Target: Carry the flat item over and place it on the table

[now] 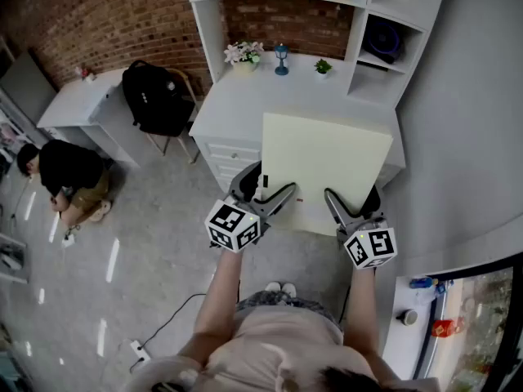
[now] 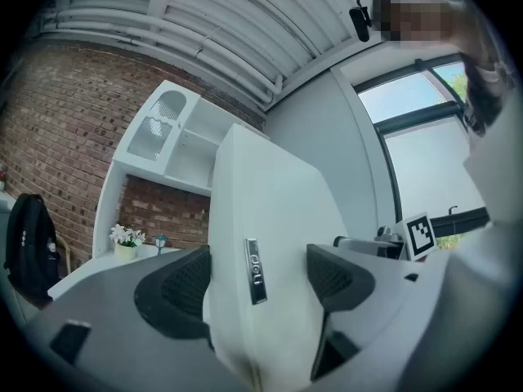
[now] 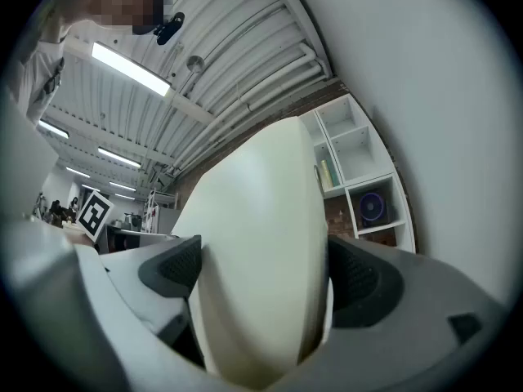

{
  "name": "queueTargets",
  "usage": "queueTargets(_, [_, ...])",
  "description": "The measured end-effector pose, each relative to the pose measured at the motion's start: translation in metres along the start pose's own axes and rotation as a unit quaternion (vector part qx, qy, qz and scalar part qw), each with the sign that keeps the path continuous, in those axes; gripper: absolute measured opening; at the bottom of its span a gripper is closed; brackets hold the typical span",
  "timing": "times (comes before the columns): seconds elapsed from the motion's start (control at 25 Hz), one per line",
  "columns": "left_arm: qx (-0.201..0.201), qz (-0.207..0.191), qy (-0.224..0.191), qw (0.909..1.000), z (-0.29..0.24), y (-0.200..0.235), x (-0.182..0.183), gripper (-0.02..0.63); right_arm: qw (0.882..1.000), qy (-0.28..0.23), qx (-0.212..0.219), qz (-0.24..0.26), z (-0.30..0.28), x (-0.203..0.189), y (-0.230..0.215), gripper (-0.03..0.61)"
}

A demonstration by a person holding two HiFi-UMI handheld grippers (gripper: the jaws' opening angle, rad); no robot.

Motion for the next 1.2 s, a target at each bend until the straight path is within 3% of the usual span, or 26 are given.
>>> queueTargets(1.2, [-0.025,0.019,0.007,0.9995,0.002,0.022,-0.005,0.356,1.000,0.003,-0.024,-0.014,-0.005,-0.014,0.010,0.492])
Point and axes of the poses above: the fingertips, and each gripper's own axes: z backward along the fingers, y to its left, x out of its top, the point moved 4 cm from there along z, backward along the fingers, and after that the axes turned 11 degrees about -y, right-handed, at the moved point
